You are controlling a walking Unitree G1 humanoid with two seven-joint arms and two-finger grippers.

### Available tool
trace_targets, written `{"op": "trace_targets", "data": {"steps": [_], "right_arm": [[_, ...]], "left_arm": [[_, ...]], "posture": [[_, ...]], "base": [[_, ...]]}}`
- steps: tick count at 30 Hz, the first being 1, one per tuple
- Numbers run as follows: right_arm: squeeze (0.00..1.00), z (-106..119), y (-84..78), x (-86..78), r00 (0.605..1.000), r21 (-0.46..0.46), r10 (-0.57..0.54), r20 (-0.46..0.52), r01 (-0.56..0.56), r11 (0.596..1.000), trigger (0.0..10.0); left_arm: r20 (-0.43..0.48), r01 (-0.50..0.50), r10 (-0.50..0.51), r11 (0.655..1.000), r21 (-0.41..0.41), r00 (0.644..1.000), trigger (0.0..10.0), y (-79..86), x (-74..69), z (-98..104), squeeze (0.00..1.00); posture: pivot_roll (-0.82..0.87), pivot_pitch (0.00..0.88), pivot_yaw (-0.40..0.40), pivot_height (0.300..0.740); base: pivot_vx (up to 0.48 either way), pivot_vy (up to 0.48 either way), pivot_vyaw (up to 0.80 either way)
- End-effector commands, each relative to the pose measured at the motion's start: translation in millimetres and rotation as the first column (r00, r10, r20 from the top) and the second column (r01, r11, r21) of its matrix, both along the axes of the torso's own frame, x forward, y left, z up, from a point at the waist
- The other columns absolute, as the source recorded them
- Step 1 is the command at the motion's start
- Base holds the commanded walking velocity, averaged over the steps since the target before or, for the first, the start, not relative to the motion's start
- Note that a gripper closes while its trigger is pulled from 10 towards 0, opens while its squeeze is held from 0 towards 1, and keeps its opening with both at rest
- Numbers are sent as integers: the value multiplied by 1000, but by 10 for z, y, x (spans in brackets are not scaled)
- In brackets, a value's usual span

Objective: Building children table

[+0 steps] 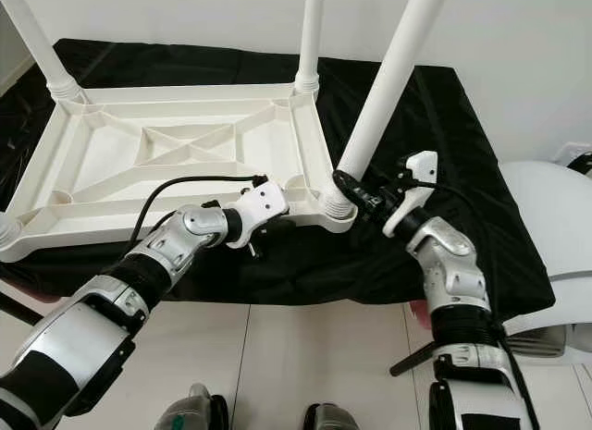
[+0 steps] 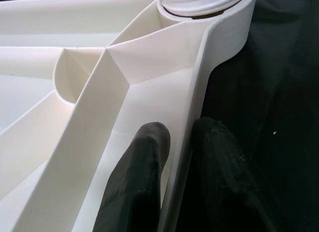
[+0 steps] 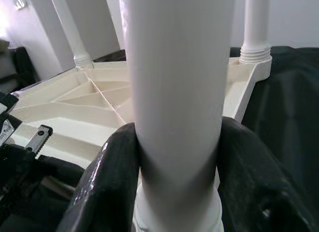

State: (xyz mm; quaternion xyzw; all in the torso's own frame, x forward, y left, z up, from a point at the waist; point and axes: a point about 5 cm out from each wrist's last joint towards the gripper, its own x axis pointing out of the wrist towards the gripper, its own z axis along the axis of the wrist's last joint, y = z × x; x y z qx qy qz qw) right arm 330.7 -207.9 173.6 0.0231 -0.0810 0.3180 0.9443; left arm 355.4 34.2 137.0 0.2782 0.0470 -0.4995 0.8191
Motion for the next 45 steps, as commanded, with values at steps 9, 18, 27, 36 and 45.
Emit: {"op": "trace_targets", "data": {"steps": [9, 18, 27, 36, 45], "right_arm": [[0, -122, -50, -54, 999, -26, -7, -37, 6, 1000, 10000], [0, -199, 63, -36, 998, -63, 24, -52, -27, 998, 10000], [0, -252, 159, 29, 996, -122, 61, -70, -69, 990, 10000], [0, -305, 279, 91, 992, -139, 95, -87, -107, 984, 10000], [0, -394, 240, 80, 992, -121, 77, -104, -89, 989, 10000]], "left_arm": [[-39, 36, -34, 999, 37, 999, 10000, 32, -34, -83, 0], [-31, 42, -41, 999, 30, 999, 10000, 9, -30, -49, 0], [-28, 41, -40, 999, 24, 999, 10000, -2, -30, -37, 0], [-28, 38, -37, 999, 17, 999, 10000, 5, -35, -33, 0], [-25, 39, -39, 999, 11, 999, 10000, 3, -40, -20, 0]], "posture": [[-19, 67, -20, 740], [-13, 70, -21, 740], [-6, 78, -29, 740], [5, 85, -34, 740], [9, 89, -35, 740]], "base": [[0, 0, 0], [0, 0, 0], [0, 0, 0], [0, 0, 0], [0, 0, 0]]}}
